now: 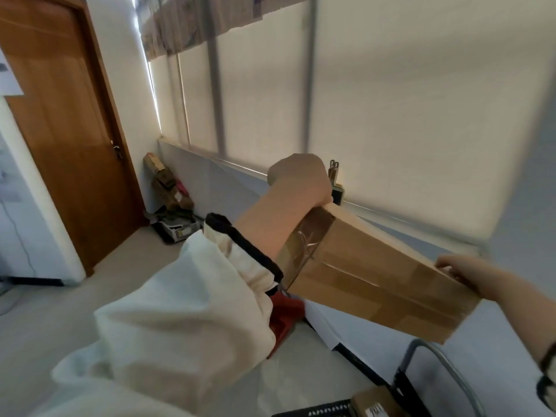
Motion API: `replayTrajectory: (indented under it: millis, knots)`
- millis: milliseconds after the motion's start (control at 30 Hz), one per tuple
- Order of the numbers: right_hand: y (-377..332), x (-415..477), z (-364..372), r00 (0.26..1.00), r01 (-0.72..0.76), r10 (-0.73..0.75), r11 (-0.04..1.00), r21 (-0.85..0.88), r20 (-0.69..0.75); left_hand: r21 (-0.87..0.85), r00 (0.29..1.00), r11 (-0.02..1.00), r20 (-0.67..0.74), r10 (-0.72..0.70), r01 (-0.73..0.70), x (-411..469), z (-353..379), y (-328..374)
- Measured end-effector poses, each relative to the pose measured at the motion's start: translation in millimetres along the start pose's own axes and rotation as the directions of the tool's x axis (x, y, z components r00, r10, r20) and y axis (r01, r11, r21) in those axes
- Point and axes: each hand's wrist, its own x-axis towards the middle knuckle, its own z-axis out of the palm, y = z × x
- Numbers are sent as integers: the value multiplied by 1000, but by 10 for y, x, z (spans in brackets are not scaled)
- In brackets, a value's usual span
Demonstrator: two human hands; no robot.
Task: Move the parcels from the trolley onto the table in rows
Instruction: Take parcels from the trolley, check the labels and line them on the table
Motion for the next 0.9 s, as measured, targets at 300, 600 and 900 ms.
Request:
replayTrajectory:
  millis: [300, 600, 900]
  knots:
    - [-319, -896, 15, 980, -32, 8, 993, -117, -200, -355, 965, 935, 244, 95, -2, 216, 238, -933]
    - [-584, -2156, -187, 915, -25, -75, 971, -240, -397, -519, 849, 855, 455, 268, 7, 383, 851, -1103]
    - [571, -2639, -472, 808, -238, 117, 961, -138, -578, -672, 809, 732, 368, 459, -110, 56, 1209, 2]
